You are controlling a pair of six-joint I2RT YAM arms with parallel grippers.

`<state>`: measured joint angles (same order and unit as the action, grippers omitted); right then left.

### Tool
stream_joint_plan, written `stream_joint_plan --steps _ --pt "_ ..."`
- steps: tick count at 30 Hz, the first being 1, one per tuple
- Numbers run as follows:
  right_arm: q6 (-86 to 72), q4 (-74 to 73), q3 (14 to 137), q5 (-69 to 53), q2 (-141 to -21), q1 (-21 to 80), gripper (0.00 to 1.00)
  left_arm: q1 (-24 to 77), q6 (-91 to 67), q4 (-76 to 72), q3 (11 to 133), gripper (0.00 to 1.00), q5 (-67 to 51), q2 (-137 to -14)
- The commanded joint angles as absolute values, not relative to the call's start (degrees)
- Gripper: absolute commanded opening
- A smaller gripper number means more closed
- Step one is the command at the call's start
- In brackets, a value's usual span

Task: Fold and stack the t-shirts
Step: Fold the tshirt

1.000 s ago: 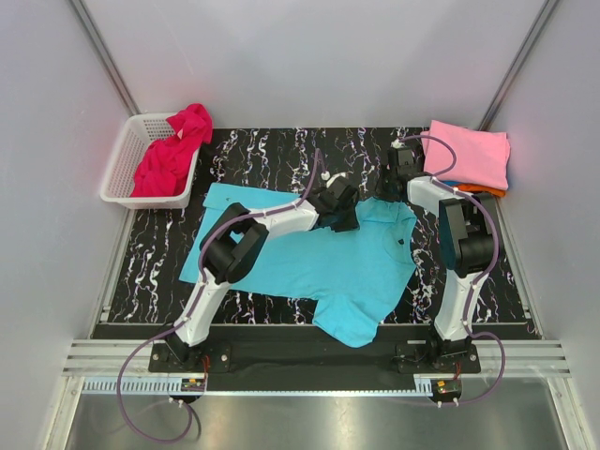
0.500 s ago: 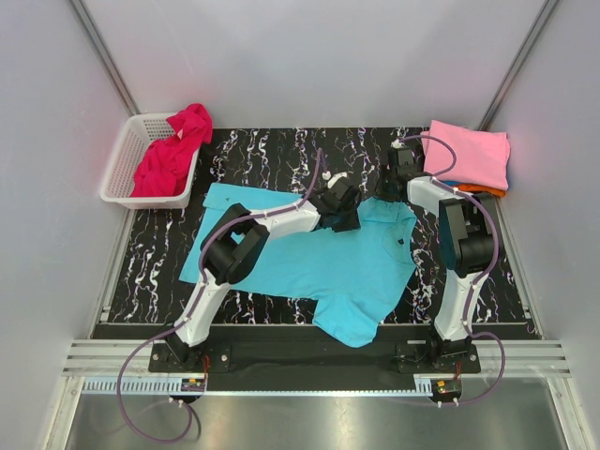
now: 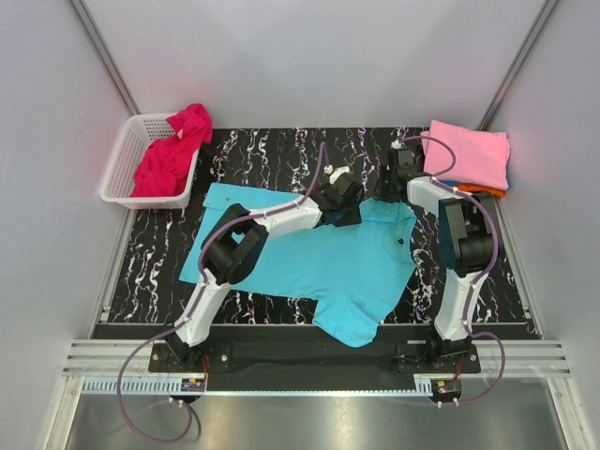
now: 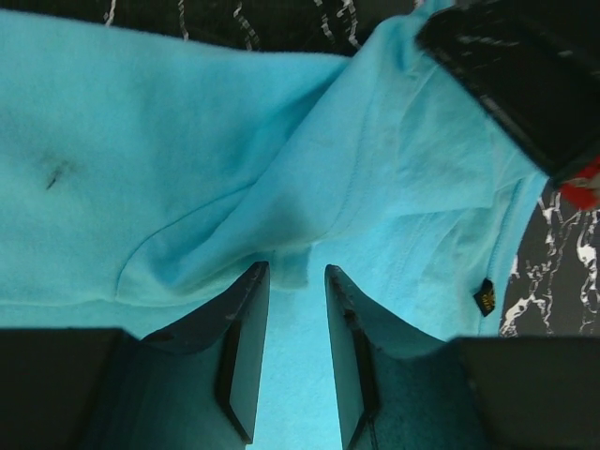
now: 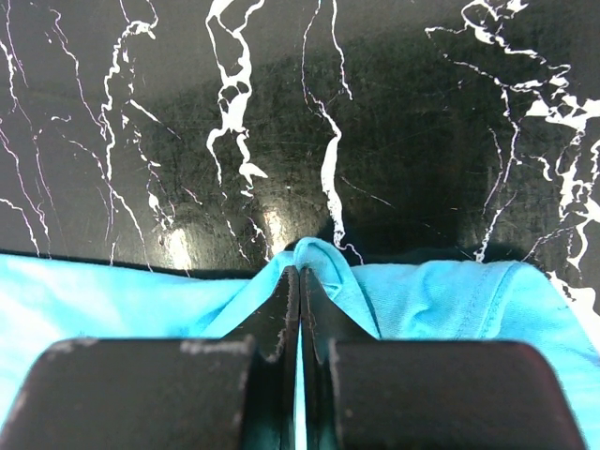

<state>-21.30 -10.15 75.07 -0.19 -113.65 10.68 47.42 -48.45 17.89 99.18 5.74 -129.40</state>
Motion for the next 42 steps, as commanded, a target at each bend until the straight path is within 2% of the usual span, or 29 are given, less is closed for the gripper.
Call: stream_joint_plan --steps 1,18,21,26,36,38,39,42 --pt "-21.7 -8.2 75.0 -1.1 -114.4 10.3 0.00 48.0 -47.0 16.1 102.7 0.36 8.1 -130.1" --pt "-22.1 -8.1 74.6 -1.1 -114.8 10.2 0.00 48.4 -47.7 20.9 103.4 0.41 9.7 -132.2" --pt "-22.4 -8.0 74.4 -1.1 -115.0 10.2 0.00 48.5 -47.5 22.6 103.4 0.37 11.1 -132.1" --pt "-22.7 -7.7 74.4 -0.9 -115.2 10.3 0.00 48.6 -46.8 24.0 102.9 0.18 12.7 -131.4" --pt "-23.0 -7.6 74.5 -0.8 -115.0 10.1 0.00 48.6 -45.8 25.2 103.5 0.16 12.2 -132.5" --pt "-23.0 -7.6 74.6 -0.9 -115.0 10.2 0.00 48.6 -45.7 25.2 103.4 0.11 12.2 -132.5" --pt "-22.9 -7.5 74.6 -0.9 -115.0 10.2 0.00 48.6 -45.5 25.3 103.4 0.01 12.2 -132.7" --pt "-23.0 -7.6 74.7 -1.1 -115.1 10.1 0.00 48.6 -45.4 25.5 103.4 0.00 12.4 -132.8"
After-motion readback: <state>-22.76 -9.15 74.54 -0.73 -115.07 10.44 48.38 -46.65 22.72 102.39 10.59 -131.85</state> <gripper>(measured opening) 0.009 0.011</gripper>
